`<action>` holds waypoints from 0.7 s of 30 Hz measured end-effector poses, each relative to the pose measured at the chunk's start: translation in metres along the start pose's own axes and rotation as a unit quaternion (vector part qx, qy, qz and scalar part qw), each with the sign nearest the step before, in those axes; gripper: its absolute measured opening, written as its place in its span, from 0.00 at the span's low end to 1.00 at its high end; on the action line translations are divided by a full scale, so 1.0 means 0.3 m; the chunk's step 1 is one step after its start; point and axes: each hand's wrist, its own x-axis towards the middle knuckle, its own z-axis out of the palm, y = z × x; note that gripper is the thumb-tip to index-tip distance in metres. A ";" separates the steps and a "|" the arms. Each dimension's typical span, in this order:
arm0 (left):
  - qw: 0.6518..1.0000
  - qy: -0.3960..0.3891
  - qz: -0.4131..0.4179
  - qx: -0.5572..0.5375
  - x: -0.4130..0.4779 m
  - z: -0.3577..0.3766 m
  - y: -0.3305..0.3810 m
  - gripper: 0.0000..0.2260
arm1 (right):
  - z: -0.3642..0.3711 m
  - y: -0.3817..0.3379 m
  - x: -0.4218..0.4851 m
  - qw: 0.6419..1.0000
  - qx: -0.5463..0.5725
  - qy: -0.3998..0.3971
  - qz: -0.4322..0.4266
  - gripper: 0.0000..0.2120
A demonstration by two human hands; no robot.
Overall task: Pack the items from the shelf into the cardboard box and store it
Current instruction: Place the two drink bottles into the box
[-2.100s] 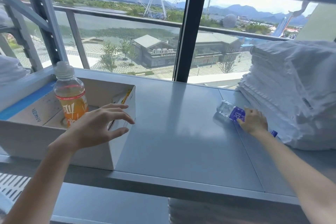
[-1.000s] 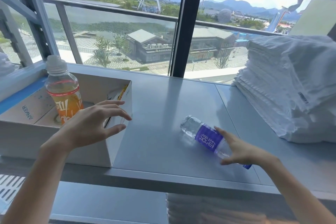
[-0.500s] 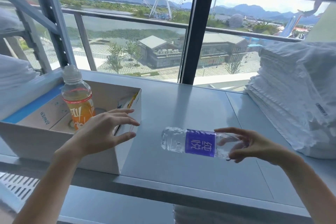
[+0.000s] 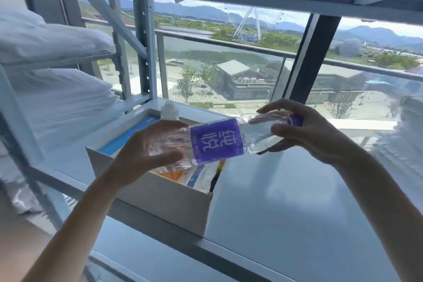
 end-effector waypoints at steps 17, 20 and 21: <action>0.990 -0.047 -0.077 0.108 0.051 -0.346 -0.252 0.28 | 0.468 -0.131 0.492 0.921 -0.361 0.067 -0.133 0.20; 0.992 -0.046 -0.086 0.077 0.080 -0.352 -0.288 0.27 | 0.517 -0.100 0.543 0.893 -0.431 0.025 -0.125 0.19; 0.993 -0.043 -0.083 0.069 0.089 -0.355 -0.298 0.27 | 0.533 -0.086 0.561 0.885 -0.449 0.011 -0.125 0.19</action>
